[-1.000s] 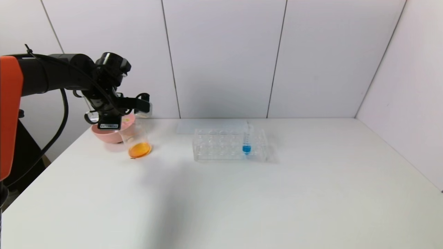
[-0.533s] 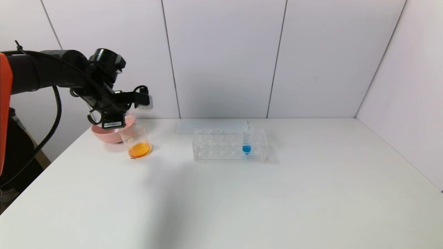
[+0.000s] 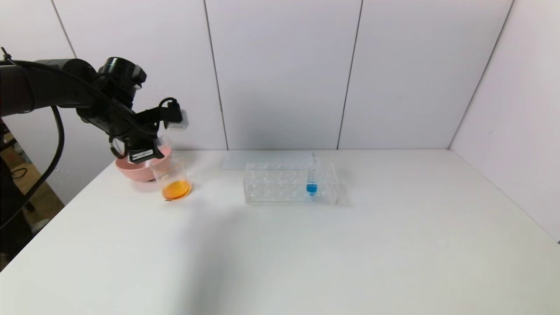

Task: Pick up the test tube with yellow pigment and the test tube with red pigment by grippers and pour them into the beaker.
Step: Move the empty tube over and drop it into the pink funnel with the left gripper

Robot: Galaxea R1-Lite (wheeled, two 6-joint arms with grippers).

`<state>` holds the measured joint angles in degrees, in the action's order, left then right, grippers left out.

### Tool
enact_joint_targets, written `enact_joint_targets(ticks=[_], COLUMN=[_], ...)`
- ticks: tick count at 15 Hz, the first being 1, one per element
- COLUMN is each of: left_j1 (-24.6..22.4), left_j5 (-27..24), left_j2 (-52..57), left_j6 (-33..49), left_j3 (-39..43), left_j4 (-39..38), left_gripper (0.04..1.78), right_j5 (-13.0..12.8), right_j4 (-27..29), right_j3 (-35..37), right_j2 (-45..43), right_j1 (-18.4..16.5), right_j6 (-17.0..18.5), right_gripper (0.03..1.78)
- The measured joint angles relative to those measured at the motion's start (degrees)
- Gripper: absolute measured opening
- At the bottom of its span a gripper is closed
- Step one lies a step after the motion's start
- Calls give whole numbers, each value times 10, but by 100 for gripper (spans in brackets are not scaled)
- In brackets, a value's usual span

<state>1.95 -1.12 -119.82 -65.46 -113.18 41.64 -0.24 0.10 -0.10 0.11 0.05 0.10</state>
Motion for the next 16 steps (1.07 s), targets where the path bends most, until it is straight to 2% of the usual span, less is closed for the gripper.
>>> enact_joint_targets(ticks=[2, 6, 10, 13, 16], left_j1=[-15, -46, -83, -98, -102], left_j5=[-31, -127, -173, -219, -226], left_j2=[7, 20, 43, 55, 63], left_j6=[7, 50, 107, 185, 257], left_j3=[2, 3, 0, 1, 2], left_j4=[0, -3, -7, -41, -60], left_gripper=[47, 47, 47, 47, 47], right_j5=[0, 0, 0, 0, 0], right_j4=[0, 0, 0, 0, 0], right_j3=[0, 0, 0, 0, 0], right_j2=[0, 0, 0, 0, 0], right_j1=[0, 0, 0, 0, 0], right_j6=[0, 0, 0, 0, 0], right_gripper=[170, 170, 170, 170, 170])
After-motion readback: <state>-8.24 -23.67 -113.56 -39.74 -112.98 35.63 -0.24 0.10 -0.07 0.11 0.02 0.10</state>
